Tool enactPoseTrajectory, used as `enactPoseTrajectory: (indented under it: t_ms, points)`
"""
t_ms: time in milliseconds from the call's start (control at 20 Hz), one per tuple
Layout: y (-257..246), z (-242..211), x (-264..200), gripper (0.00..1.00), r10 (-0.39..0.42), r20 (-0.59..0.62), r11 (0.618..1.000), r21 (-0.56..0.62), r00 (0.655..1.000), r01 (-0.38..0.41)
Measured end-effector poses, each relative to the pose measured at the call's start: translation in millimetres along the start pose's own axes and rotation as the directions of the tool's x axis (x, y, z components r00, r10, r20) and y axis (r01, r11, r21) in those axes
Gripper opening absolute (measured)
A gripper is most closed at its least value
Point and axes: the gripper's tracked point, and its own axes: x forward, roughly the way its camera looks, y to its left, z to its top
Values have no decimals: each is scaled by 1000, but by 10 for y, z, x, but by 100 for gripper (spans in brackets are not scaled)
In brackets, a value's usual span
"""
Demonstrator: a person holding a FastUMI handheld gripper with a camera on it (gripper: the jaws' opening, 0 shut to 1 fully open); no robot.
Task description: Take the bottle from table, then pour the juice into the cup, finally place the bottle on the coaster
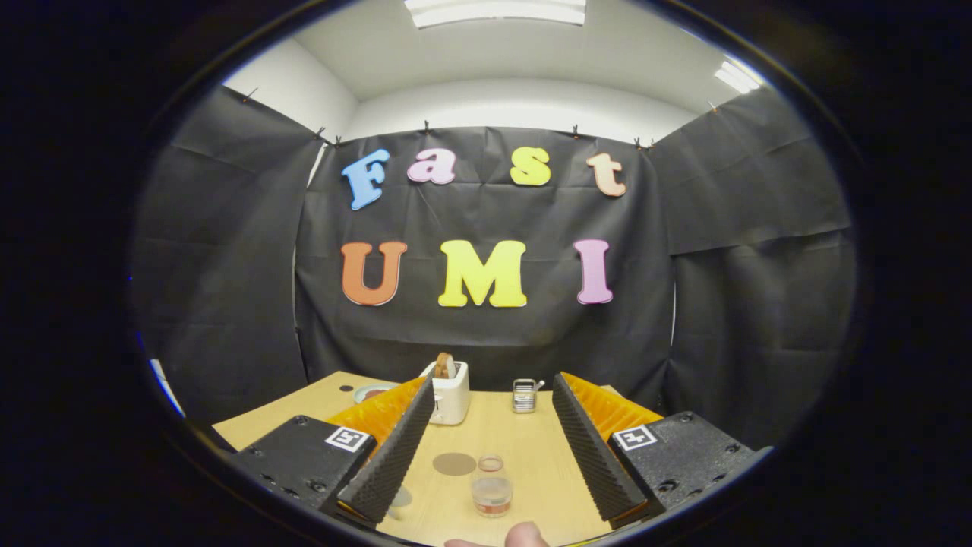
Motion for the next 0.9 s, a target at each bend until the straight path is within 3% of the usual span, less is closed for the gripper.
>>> enactPoseTrajectory:
  t_ms: [650,900]
  points:
    - [-95,-125,9,100,-17,23,1000,-25,1000,18]
    - [-46,-408,-19,100,9,61,999,-40,998,-7]
